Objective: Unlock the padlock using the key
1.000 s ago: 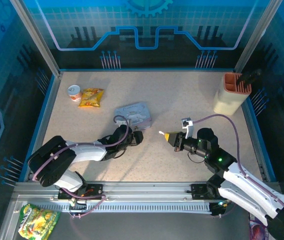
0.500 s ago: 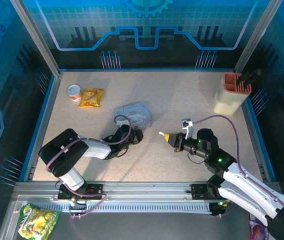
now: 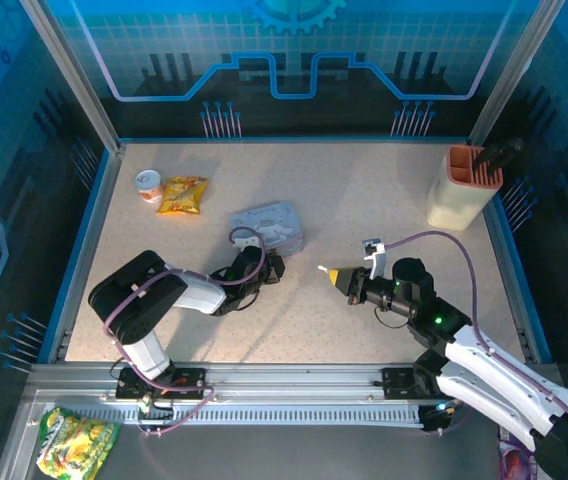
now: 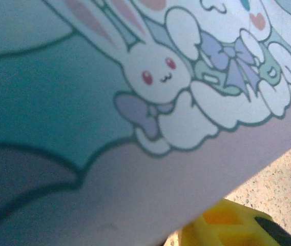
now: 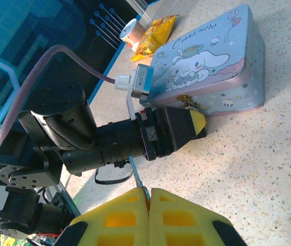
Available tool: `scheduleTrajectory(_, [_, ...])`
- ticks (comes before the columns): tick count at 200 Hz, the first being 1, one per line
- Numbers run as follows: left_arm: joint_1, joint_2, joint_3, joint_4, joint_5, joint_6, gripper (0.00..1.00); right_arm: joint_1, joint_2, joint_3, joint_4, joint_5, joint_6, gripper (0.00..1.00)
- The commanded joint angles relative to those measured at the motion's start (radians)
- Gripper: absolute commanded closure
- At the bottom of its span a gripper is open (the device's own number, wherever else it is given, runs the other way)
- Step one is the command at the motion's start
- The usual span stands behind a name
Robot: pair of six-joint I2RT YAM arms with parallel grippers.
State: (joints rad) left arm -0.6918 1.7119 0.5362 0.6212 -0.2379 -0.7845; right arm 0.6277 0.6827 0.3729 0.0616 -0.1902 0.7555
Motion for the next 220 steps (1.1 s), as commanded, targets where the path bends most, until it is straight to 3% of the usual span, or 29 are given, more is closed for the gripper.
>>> scheduleTrajectory(1, [0.002,0.025,0.015,0.001,0.057,-0.001,0.72,0.016,0.006,-0.019,0.044,0.004,0.032,1.00])
scheduleTrajectory(90, [0.003,-0.073,0.004,-0.022,0.100,-0.071,0.83,0.001,0.080,-0.115,0.203,0.021,0.253,1.00])
scheduleTrajectory(179, [0.034,-0.091,-0.050,0.158,0.210,-0.370,0.87,0.003,0.124,-0.211,0.348,0.110,0.537,1.00])
scheduleTrajectory(220, [0.039,-0.087,-0.059,0.226,0.262,-0.502,0.89,0.046,0.151,-0.213,0.364,0.164,0.595,1.00])
